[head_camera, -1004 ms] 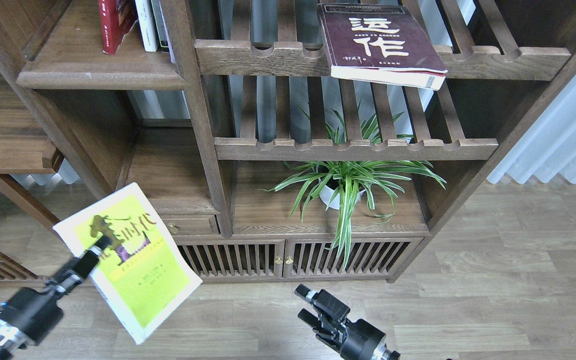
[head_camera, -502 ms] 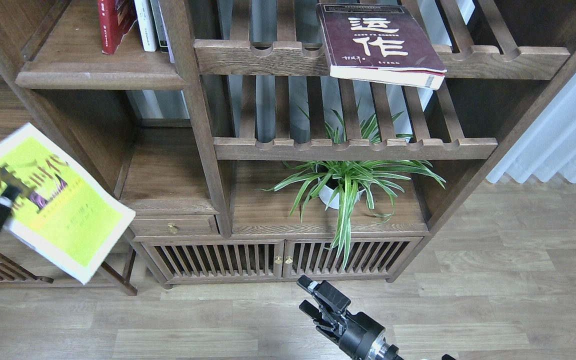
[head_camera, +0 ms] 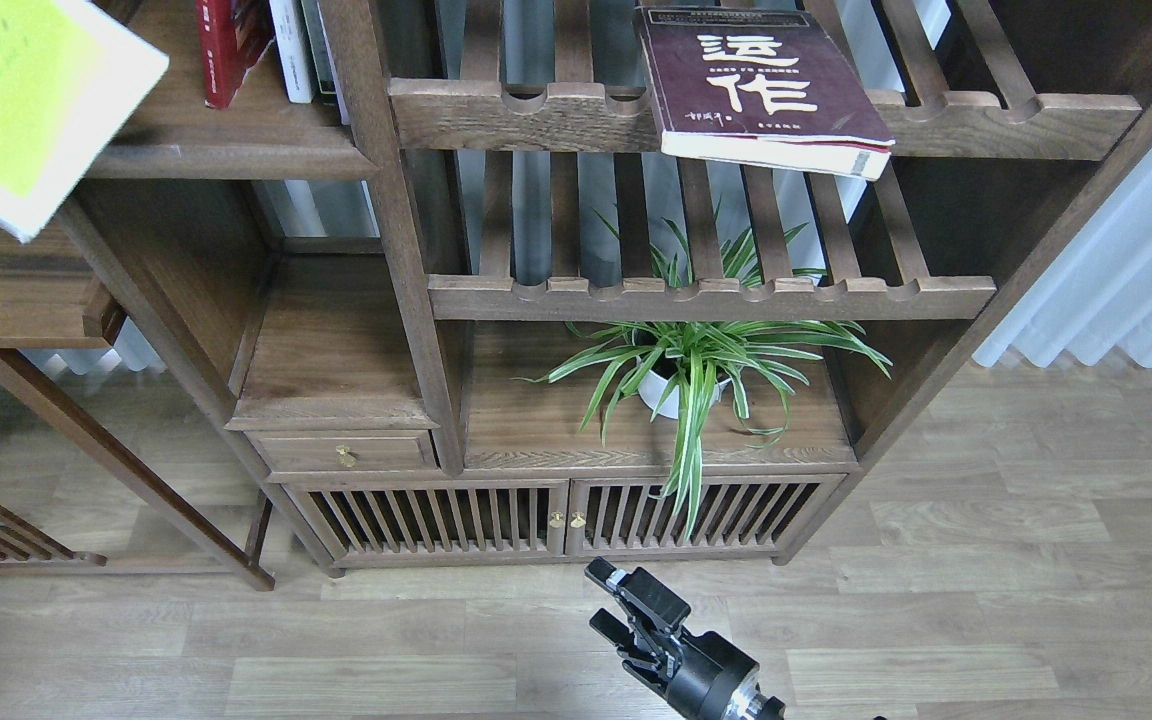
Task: Organize books on shelf
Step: 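Lift the yellow-green book with the left gripper toward the top shelf, then place the yellow-green book on the top shelf with the left gripper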
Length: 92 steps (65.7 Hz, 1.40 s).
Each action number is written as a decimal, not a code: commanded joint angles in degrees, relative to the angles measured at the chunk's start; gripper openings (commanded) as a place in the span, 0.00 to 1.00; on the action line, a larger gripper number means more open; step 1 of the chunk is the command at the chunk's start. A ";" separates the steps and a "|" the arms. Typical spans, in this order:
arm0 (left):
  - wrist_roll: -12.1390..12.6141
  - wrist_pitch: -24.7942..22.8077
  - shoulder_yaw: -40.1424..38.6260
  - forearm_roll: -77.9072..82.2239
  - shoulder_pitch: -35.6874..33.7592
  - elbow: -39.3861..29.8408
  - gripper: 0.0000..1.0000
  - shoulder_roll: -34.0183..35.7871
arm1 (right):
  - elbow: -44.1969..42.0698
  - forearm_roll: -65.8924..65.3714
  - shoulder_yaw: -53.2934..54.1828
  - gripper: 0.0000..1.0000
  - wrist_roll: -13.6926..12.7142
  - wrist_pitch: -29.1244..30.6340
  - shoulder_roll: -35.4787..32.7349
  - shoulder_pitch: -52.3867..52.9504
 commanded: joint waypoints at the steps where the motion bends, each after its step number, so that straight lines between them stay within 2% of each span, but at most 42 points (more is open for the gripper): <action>1: 0.06 0.02 7.00 -0.95 -8.99 0.04 0.01 3.88 | 0.29 0.08 -0.02 1.00 0.07 -0.01 0.01 -0.22; 11: 1.29 0.02 13.77 -0.51 -16.81 0.13 0.02 6.78 | 0.64 0.17 -0.02 1.00 0.16 -0.01 0.01 -0.13; 19: 3.93 0.02 17.73 2.65 -22.52 0.74 0.01 8.10 | 0.64 0.17 0.16 1.00 0.16 -0.01 0.01 -0.13; 32: 4.72 0.02 17.47 5.47 -23.32 2.15 0.02 15.13 | 0.64 0.26 0.51 1.00 0.16 -0.01 0.01 -0.13; 47: 6.92 0.02 18.08 8.01 -26.66 5.48 0.02 17.42 | 0.64 0.26 1.21 1.00 0.07 -0.01 0.01 -0.13; 58: 6.83 0.02 18.43 12.58 -27.01 8.21 0.02 16.02 | 0.73 0.26 1.21 1.00 0.07 -0.01 0.01 -0.22; 69: 6.92 0.02 19.13 14.78 -30.35 12.16 0.02 11.89 | 0.82 0.26 1.21 1.00 -0.02 -0.01 0.01 -0.13; 92: 6.83 0.02 24.06 24.19 -42.39 23.50 0.01 -2.88 | 1.43 0.26 1.21 1.00 -0.02 -0.01 0.01 -0.13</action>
